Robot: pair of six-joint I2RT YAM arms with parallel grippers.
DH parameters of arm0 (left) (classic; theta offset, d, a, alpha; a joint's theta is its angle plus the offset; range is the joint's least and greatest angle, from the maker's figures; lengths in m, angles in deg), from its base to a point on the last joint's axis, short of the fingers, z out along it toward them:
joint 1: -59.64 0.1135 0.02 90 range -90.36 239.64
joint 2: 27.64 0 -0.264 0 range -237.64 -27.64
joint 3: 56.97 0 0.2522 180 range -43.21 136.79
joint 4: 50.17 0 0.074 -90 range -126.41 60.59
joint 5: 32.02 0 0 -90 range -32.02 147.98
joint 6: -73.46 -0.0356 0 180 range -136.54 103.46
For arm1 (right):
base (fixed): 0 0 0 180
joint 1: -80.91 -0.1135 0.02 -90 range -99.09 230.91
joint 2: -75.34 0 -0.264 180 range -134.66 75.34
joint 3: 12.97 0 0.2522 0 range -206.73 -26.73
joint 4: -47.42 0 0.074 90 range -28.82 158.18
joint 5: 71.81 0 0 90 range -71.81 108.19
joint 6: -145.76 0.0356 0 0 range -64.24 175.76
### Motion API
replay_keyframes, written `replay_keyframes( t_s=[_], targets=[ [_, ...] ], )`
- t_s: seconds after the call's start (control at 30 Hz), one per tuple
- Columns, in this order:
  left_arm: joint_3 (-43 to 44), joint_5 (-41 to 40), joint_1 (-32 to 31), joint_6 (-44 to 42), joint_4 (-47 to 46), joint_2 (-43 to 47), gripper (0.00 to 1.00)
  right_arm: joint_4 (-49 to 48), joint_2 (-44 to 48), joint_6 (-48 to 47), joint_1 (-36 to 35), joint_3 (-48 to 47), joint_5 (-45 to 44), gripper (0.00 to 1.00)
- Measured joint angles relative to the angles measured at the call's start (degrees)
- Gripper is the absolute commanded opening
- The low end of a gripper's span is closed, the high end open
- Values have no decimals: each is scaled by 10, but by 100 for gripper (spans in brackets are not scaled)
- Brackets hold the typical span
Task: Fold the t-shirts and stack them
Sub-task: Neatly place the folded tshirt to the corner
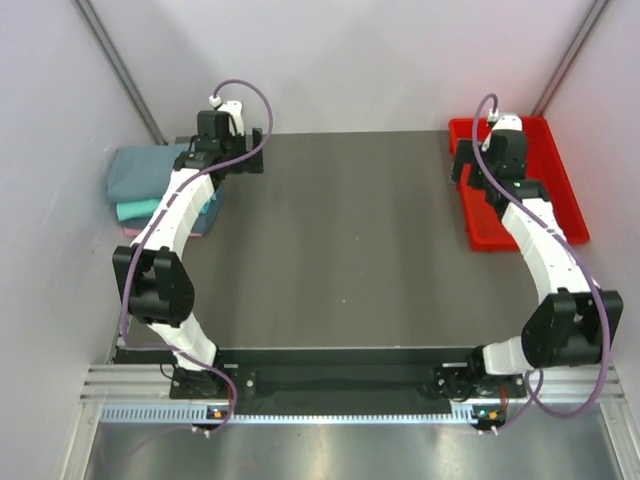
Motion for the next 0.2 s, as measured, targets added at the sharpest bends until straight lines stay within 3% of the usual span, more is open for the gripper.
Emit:
replay_keyframes(
  t_s=[0.2],
  targets=[
    [1, 32, 0, -9, -2, 12, 99, 35, 66, -6, 0, -15, -2, 100]
  ],
)
